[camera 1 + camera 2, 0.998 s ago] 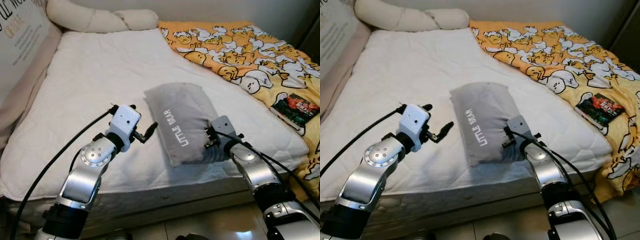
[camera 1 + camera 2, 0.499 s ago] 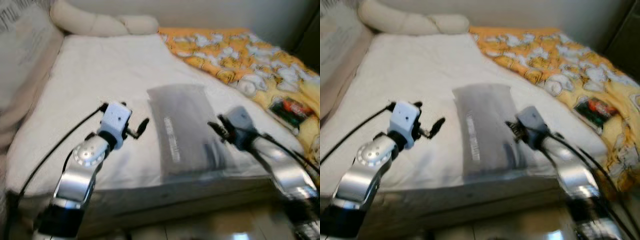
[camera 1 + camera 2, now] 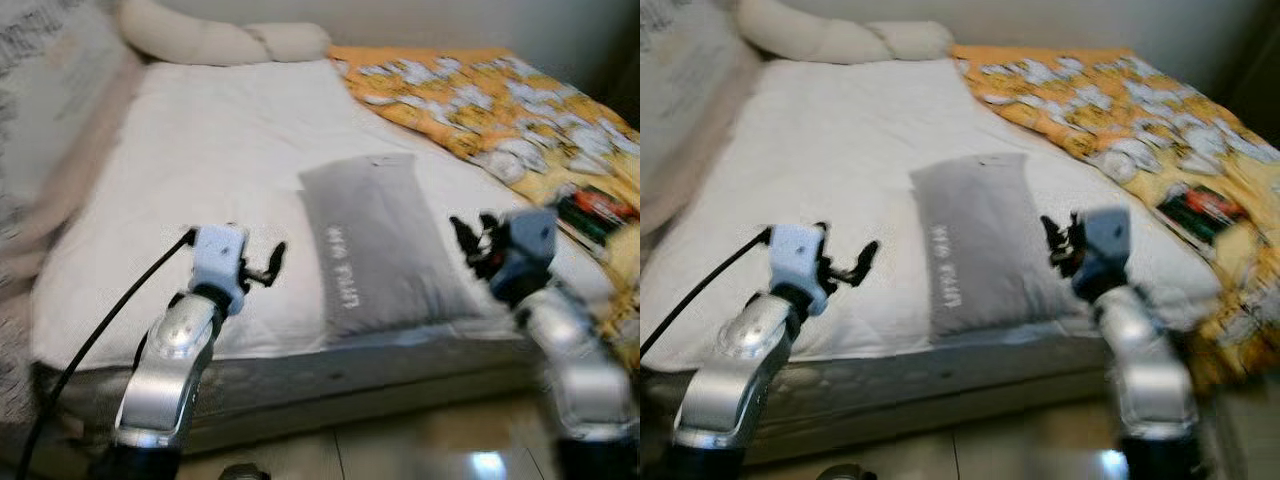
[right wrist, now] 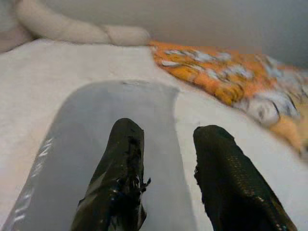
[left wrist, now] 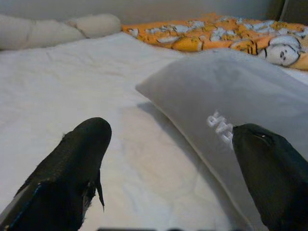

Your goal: Clean up the room

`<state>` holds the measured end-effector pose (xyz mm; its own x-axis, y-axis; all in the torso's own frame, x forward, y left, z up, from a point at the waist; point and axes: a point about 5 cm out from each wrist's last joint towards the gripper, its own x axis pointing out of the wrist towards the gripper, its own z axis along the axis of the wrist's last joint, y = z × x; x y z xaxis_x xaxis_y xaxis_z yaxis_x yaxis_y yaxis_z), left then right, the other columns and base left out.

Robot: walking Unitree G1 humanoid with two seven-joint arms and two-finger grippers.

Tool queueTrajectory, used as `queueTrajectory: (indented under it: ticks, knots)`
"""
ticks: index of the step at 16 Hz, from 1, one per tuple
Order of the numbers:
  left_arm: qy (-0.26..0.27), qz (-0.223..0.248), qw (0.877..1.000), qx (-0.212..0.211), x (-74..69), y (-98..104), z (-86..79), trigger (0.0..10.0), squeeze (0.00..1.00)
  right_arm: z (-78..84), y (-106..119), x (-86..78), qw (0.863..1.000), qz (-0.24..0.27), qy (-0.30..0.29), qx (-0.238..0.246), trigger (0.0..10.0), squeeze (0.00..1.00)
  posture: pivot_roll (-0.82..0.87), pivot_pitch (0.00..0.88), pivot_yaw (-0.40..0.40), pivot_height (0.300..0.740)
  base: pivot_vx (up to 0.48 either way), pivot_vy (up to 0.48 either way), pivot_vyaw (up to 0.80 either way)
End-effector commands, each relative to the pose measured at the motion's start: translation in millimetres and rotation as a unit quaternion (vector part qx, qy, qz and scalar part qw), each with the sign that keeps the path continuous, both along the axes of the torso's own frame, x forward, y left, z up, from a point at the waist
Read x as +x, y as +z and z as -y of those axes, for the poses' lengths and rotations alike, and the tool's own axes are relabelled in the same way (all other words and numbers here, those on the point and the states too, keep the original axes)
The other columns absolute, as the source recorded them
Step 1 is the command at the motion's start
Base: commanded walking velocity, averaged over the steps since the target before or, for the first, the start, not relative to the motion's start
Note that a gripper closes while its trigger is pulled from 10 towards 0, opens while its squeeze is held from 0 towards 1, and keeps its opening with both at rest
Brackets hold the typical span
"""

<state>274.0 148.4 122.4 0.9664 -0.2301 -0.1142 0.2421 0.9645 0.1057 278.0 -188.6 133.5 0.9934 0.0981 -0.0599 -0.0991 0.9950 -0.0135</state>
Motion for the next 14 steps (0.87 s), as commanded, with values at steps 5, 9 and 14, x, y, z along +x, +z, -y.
queueTrajectory:
  ticks: [5,9,14]
  knots:
    - [0.04,0.018,0.999,0.021,-5.6,5,-9.5,10.0,0.0,-10.2,-13,-11.6,0.998,-0.003,-0.032,-0.059,10.0,0.0,0.06,0.004,-0.05,0.74,0.0,0.0,0.0]
    - [0.052,0.025,0.998,0.017,-4.8,9,-12.3,10.0,0.0,-7.8,-12,-7.9,0.998,-0.007,-0.029,-0.049,10.0,0.0,0.06,0.01,-0.048,0.74,0.0,-0.437,0.0]
    - [0.053,0.029,0.998,0.007,-4.6,10,-10.1,10.0,0.0,-11.2,-4,-4.8,0.992,0.052,-0.05,-0.108,10.0,0.0,0.06,0.012,-0.049,0.74,0.0,-0.168,0.0]
